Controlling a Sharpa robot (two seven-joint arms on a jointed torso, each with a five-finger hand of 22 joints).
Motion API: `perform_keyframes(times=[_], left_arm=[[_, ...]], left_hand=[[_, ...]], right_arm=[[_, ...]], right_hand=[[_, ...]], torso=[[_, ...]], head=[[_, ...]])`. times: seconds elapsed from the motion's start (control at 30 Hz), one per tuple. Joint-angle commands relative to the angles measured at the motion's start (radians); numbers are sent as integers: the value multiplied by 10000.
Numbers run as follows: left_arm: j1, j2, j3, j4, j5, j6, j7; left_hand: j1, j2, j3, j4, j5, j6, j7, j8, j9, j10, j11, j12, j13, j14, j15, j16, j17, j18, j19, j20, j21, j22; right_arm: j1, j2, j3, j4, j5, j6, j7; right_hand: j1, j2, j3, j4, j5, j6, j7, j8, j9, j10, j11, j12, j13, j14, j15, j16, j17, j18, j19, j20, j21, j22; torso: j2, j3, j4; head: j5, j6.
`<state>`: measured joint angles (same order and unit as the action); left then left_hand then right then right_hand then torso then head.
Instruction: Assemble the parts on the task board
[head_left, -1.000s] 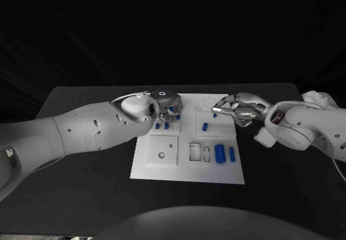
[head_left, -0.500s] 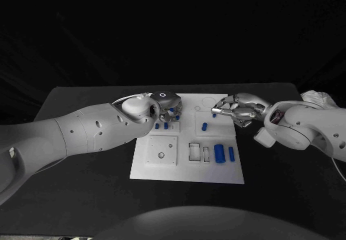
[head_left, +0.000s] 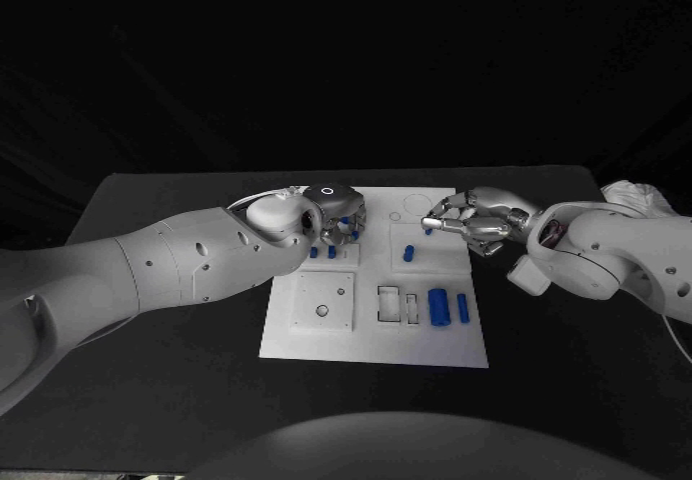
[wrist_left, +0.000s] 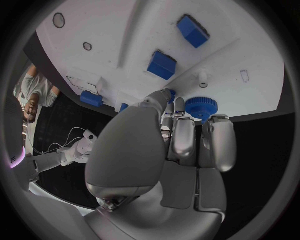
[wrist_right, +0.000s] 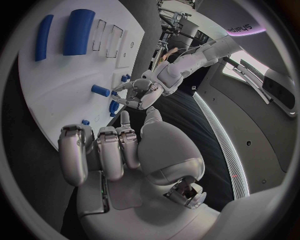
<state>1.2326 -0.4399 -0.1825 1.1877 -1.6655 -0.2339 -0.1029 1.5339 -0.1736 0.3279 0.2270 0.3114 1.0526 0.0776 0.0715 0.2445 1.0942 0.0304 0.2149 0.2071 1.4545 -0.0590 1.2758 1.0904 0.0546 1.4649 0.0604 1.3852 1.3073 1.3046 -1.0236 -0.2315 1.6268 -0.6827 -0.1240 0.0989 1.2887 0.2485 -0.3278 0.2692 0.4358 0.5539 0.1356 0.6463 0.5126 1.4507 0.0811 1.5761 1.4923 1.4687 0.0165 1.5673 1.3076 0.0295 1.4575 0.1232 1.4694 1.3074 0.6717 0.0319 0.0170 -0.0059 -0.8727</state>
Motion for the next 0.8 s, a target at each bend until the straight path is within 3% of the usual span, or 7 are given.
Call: perform_keyframes(times=[0.03, 0.3, 0.63, 0.7, 0.8], left_arm=[[-17, 37, 8, -32, 30, -105, 168], [-60, 66, 7, -121, 30, -201, 293], [-81, -39, 10, -52, 27, -999, 552], [-82, -133, 36, 36, 26, -1168, 554], [-79, -372, 190, 252, 3, -1270, 516]], left_hand=[[64, 59, 46, -32, -62, 30, -82, 41, -9, 122, -9, -13, -2, -98, -7, -100, -86, -36, 129, -77, -83, 1676], [129, 155, 116, -203, -77, 296, -104, 198, 32, 378, -99, 52, 16, -72, -79, -144, -156, -32, 122, -143, -116, 1673], [202, 304, 142, -499, 19, 958, -30, 553, 159, 823, -143, 146, 45, 116, -144, -52, -42, -35, 145, -221, -137, 1680], [195, 305, 146, -525, 33, 1004, -8, 568, 163, 878, -129, 141, 39, 136, -142, -61, -58, -35, 149, -224, -143, 1679], [177, 299, 146, -544, 28, 1059, 12, 587, 168, 936, -115, 127, 28, 147, -136, -94, -107, -34, 150, -224, -155, 1675]], right_arm=[[-8, 6, -2, 16, -31, 229, -72], [-8, 7, -2, 13, -36, 255, -134], [-8, 20, -2, -5, -39, 259, -144], [-8, 8, -3, 1, -39, 255, -138], [-8, -20, -3, 21, -39, 252, -142]], right_hand=[[87, 6, 5, 37, 68, 86, 15, 41, 17, 1201, -202, -53, 785, 1021, -46, 35, 2632, 72, -61, 3, -49, 2149], [92, 8, 9, 47, 65, 139, 15, 50, 16, 1201, -194, -53, 785, 1021, -41, 35, 2632, 71, -59, 6, -48, 2150], [97, 13, 14, 52, 65, 174, 14, 56, 15, 1201, -189, -53, 785, 1021, -37, 35, 2632, 73, -64, 9, -53, 2148], [97, 13, 14, 52, 65, 174, 14, 56, 15, 1201, -189, -53, 785, 1021, -37, 35, 2632, 73, -64, 9, -53, 2148], [97, 13, 14, 52, 65, 174, 14, 56, 15, 1201, -189, -53, 785, 1021, -37, 35, 2632, 73, -64, 9, -53, 2148]], torso=[[4, 2, -2], [-8, 9, 11], [-4, 2, 12], [-5, 5, 17], [-9, 13, 11]], head=[[-28, 1], [-28, 1], [-37, 1], [-47, 1], [-55, 1]])
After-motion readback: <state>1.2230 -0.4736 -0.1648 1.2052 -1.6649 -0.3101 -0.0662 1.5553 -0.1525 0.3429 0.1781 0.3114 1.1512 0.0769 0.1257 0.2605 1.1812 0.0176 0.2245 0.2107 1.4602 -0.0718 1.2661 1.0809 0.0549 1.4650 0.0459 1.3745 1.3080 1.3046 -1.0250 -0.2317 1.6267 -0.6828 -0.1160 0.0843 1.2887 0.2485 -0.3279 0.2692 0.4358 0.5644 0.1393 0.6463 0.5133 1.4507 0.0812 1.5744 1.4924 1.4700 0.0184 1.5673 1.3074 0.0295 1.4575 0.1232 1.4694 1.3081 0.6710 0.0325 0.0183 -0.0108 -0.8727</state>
